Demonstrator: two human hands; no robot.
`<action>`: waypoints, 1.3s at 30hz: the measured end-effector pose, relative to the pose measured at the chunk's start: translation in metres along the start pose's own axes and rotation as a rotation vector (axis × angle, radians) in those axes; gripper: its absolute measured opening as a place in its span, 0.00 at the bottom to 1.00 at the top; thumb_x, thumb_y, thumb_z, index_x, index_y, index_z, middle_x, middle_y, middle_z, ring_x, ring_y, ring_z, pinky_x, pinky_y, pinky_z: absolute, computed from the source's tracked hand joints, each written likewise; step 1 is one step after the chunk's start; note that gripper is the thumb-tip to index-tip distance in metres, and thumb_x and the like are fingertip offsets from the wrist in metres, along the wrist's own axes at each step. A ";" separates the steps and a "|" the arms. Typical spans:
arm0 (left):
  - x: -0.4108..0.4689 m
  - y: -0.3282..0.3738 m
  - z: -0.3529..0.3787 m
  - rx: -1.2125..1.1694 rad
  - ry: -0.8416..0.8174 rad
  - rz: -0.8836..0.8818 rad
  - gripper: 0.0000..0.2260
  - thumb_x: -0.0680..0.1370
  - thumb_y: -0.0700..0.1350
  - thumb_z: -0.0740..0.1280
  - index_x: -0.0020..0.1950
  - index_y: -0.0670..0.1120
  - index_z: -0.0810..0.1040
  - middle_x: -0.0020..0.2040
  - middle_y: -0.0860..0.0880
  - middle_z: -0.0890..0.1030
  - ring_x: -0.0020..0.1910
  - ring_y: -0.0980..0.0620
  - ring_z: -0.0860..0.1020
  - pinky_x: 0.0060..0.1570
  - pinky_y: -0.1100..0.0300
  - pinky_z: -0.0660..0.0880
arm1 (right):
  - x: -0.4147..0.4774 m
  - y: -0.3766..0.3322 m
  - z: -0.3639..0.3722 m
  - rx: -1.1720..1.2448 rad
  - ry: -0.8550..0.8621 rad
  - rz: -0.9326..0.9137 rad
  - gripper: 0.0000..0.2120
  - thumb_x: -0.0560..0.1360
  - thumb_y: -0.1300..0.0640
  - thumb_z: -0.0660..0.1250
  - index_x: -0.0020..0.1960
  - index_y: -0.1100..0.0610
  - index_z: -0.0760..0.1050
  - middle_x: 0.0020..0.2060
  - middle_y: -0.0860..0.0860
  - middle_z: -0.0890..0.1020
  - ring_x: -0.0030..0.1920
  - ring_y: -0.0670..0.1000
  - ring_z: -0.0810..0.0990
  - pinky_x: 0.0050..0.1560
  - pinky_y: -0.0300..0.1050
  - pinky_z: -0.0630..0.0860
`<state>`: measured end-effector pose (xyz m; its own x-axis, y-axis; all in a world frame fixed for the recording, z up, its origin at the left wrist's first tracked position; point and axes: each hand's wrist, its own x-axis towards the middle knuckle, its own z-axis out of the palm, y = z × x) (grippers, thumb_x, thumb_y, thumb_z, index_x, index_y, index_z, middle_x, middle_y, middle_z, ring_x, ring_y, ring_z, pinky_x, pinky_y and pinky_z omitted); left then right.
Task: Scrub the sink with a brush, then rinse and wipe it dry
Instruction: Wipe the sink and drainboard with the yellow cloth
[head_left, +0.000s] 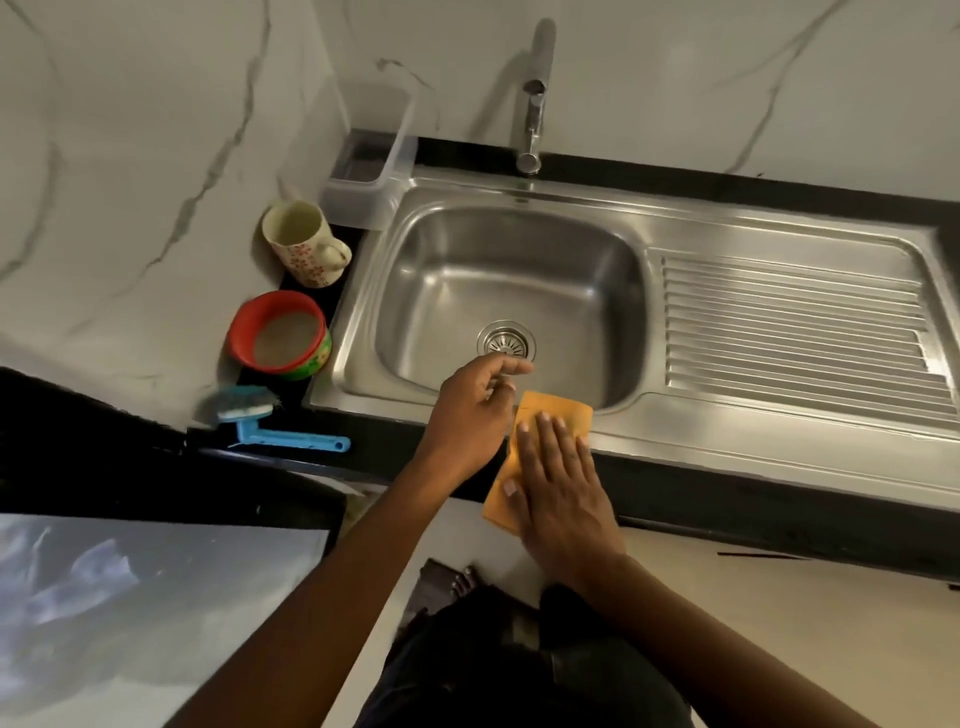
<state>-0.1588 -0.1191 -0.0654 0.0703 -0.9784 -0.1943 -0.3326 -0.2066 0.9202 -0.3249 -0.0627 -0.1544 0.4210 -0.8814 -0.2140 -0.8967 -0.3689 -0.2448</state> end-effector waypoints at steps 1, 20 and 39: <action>0.000 0.000 -0.006 0.001 0.016 0.001 0.14 0.84 0.38 0.62 0.61 0.54 0.82 0.60 0.60 0.83 0.56 0.66 0.79 0.50 0.76 0.73 | 0.007 -0.009 0.001 -0.006 -0.004 -0.034 0.32 0.86 0.38 0.38 0.84 0.51 0.35 0.83 0.54 0.36 0.82 0.54 0.32 0.83 0.58 0.40; 0.005 -0.017 -0.061 0.024 0.225 0.026 0.14 0.83 0.37 0.64 0.62 0.51 0.83 0.58 0.59 0.84 0.59 0.66 0.79 0.56 0.75 0.73 | 0.132 -0.093 -0.008 0.112 -0.080 -0.298 0.27 0.85 0.48 0.56 0.81 0.56 0.62 0.79 0.56 0.67 0.81 0.55 0.61 0.82 0.55 0.54; 0.029 0.004 0.031 0.016 0.004 0.063 0.13 0.83 0.40 0.64 0.60 0.56 0.83 0.60 0.59 0.84 0.62 0.62 0.79 0.62 0.65 0.74 | -0.005 0.185 -0.062 -0.053 -0.161 -0.118 0.27 0.86 0.36 0.41 0.84 0.40 0.43 0.83 0.39 0.46 0.82 0.40 0.40 0.83 0.48 0.39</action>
<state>-0.1869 -0.1481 -0.0781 0.0527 -0.9895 -0.1343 -0.3511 -0.1443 0.9251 -0.5011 -0.1446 -0.1401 0.5360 -0.7742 -0.3366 -0.8441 -0.4852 -0.2282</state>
